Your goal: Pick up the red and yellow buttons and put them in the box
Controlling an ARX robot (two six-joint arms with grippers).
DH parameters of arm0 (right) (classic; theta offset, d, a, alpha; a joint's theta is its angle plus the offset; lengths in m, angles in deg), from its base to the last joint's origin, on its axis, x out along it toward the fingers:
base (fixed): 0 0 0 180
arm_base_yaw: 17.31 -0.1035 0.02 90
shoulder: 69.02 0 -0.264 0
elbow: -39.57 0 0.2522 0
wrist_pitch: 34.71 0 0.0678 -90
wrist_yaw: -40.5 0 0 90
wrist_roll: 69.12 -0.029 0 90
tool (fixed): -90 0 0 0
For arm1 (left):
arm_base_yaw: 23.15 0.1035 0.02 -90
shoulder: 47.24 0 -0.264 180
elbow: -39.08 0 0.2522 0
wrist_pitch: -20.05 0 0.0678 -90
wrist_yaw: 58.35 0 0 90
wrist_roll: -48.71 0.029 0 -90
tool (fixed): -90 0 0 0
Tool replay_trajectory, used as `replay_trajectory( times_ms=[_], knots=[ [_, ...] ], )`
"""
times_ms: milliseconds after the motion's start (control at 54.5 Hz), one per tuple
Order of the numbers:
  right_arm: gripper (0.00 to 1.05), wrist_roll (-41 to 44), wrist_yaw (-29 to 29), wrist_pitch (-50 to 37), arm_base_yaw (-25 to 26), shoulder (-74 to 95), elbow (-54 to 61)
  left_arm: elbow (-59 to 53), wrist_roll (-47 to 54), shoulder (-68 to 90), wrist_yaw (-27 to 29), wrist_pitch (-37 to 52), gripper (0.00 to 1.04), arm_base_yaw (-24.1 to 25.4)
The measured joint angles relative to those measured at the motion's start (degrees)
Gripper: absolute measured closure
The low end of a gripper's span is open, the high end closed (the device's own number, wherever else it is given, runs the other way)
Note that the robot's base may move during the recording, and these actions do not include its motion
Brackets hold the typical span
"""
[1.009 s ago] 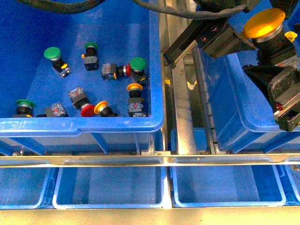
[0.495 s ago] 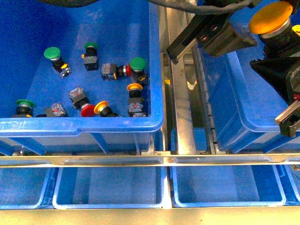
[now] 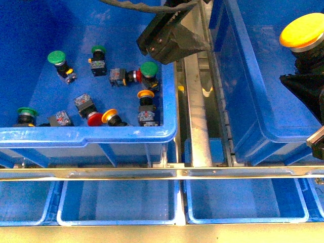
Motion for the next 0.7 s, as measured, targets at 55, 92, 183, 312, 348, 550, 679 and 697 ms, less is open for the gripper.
replay_trajectory(
  times_ms=[55, 92, 183, 312, 348, 550, 679, 697],
  knots=[
    [0.63, 0.00, -0.17, 0.00, 0.11, -0.02, 0.17, -0.79, 0.66, -0.85, 0.39, 0.09, 0.08, 0.22],
    [0.63, 0.00, -0.28, 0.00, 0.22, -0.04, 0.33, -1.49, 1.11, -1.62, 0.61, 0.09, 0.08, 0.46],
    [0.63, 0.04, -0.87, 0.00, 0.74, -0.07, 0.61, -4.11, 3.04, -3.87, 1.46, -0.04, 0.08, 0.96],
    [0.63, 0.04, -1.01, 0.20, 2.36, -0.28, 0.68, -9.62, 5.92, -8.48, 2.21, 0.37, 0.08, 2.05],
    [0.63, 0.04, -1.22, 0.48, 3.17, -0.55, 0.68, -12.68, 7.67, -11.23, 2.56, 0.50, 0.08, 2.78],
    [0.63, 0.42, -2.69, 1.49, 6.25, -1.49, 0.68, -26.36, 16.94, -22.27, 4.00, -0.28, 0.08, 6.58],
    [0.63, 0.37, -3.21, 1.53, 8.04, -2.08, 0.68, -34.64, 23.08, -27.47, 8.35, 2.01, 0.10, 8.39],
    [0.63, 0.35, -3.21, 1.53, 8.37, -2.16, 0.68, -35.98, 25.05, -27.74, 11.17, 4.76, 0.12, 8.15]
  ],
)
